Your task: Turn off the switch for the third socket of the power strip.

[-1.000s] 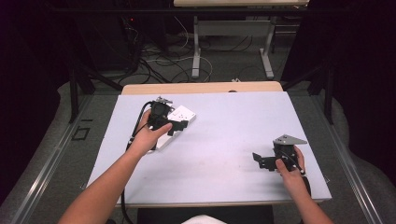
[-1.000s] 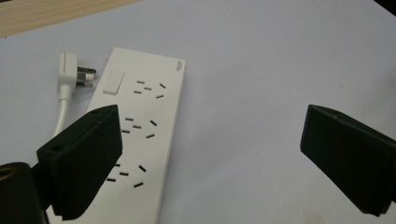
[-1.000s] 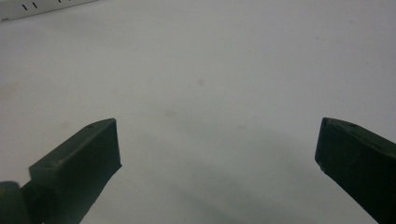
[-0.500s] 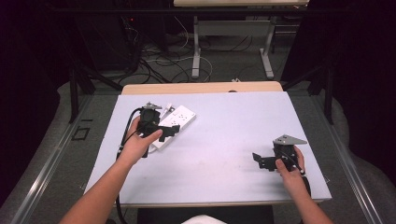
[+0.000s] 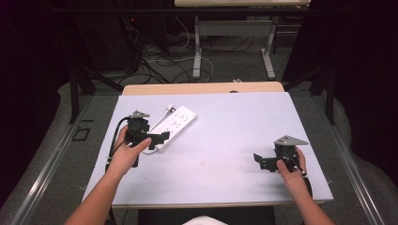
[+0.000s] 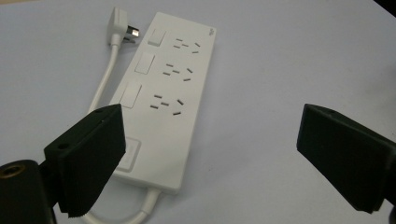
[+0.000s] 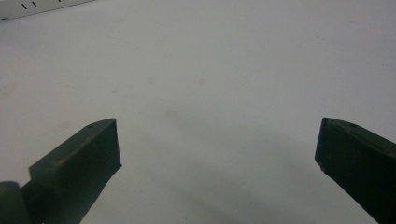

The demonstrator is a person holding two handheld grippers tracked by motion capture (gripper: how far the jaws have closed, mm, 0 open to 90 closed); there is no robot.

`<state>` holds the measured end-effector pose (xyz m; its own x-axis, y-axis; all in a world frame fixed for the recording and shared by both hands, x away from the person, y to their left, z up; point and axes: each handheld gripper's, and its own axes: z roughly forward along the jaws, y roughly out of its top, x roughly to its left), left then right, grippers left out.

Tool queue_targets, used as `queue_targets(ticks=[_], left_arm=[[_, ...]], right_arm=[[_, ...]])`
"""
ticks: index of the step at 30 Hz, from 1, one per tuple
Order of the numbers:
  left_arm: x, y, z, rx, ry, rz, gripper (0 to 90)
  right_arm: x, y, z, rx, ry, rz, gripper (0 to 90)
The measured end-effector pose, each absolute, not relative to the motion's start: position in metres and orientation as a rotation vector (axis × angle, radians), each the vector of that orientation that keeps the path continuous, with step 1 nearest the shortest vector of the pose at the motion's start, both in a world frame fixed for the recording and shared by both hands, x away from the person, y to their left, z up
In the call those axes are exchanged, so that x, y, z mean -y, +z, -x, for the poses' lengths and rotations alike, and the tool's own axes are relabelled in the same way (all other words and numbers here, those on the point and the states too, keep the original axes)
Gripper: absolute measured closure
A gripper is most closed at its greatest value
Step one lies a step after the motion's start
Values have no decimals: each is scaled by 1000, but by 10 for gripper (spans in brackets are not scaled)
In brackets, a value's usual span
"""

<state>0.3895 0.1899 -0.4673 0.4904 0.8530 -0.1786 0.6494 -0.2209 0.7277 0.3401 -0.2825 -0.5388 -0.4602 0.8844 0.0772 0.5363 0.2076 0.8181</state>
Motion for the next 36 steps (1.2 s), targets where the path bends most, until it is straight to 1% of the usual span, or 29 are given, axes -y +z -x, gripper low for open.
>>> queue_targets(ticks=[8,21,24,26,29,32,36], left_arm=[[-206,-476,-377,-1282,330,-1915,89],[-226,-499,-361,-1337,269,-1859,100],[-228,-503,-358,-1340,284,-1868,100],[-228,-507,-357,-1338,326,-1858,100],[-229,-511,-356,-1339,332,-1859,100],[-231,-515,-354,-1338,365,-1877,100],[-233,-520,-353,-1344,360,-1877,101]], right_arm=[[283,-539,-340,-2076,1143,-1320,0],[283,-539,-340,-2076,1142,-1314,0],[283,-539,-340,-2076,1143,-1320,0],[283,-539,-340,-2075,1143,-1321,0],[283,-539,-340,-2071,1146,-1315,0],[283,-539,-340,-2073,1147,-1322,0],[283,-539,-340,-2071,1145,-1317,0]])
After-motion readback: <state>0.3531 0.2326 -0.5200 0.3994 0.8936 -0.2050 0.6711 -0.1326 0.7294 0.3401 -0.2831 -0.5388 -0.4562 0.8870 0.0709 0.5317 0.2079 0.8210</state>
